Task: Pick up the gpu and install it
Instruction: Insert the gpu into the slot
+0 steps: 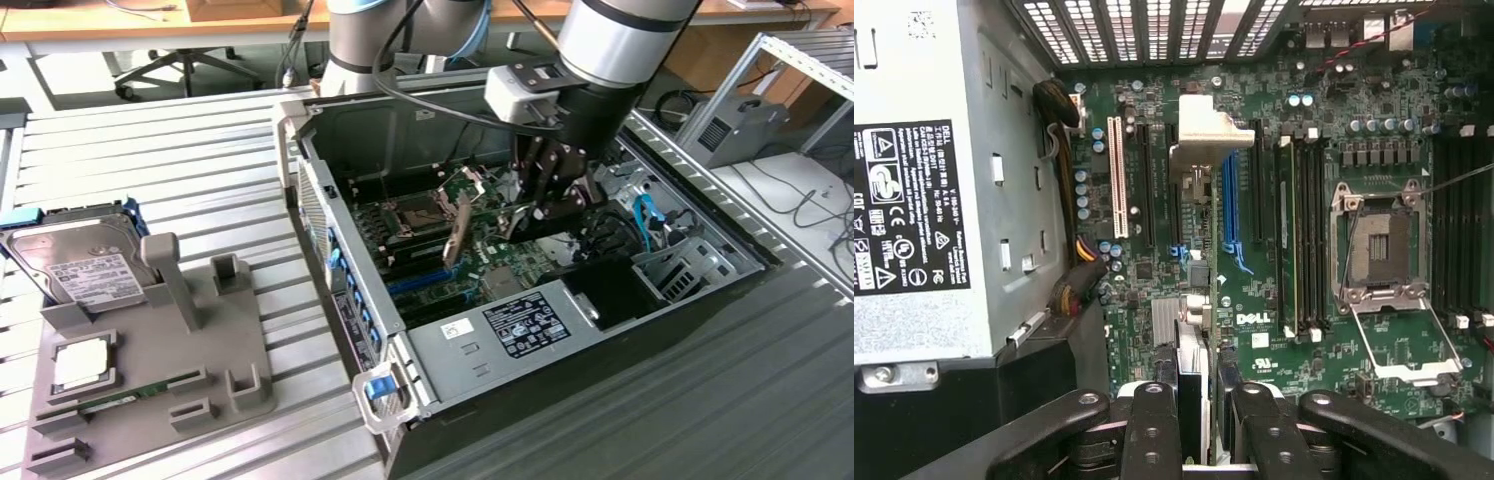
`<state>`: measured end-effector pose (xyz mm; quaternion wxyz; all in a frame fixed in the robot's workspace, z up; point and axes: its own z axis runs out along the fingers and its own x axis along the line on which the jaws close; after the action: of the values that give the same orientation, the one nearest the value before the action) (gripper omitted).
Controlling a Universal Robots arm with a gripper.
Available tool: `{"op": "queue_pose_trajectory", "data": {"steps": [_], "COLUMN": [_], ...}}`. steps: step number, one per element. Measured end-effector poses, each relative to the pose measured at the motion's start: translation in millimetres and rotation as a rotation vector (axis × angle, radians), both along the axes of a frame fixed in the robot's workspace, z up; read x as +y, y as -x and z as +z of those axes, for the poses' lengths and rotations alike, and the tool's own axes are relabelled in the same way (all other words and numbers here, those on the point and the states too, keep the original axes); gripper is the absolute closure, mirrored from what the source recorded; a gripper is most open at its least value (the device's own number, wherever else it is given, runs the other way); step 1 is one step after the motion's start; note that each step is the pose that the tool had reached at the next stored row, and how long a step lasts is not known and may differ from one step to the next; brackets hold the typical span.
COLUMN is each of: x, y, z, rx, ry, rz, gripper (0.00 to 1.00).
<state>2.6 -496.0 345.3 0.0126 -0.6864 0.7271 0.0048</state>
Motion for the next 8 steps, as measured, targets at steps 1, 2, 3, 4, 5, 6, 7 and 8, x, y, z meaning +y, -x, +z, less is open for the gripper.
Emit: {"op": "queue_pose_trajectory", "data": {"steps": [1, 2, 3, 4, 5, 6, 7, 8], "x": [0.0, 0.0, 0.1, 0.1, 0.1, 0.1, 0.1, 0.2], "y": [0.1, 0.1, 0.2, 0.3, 0.4, 0.4, 0.6, 0.8], "z": [-0.2, -0.4, -0.6, -0.7, -0.9, -1.1, -1.3, -1.5], "rx": [0.0, 0.0, 0.0, 0.0, 0.0, 0.0, 0.0, -0.0001], "ry": [0.0, -0.0001, -0.0001, -0.0001, -0.0001, -0.0001, -0.0002, -0.0002], "rz": [-0.002, -0.003, -0.006, -0.008, -0.01, -0.011, -0.013, -0.015], "gripper": [0.74, 0.74, 0.74, 0.74, 0.74, 0.74, 0.74, 0.74]}}
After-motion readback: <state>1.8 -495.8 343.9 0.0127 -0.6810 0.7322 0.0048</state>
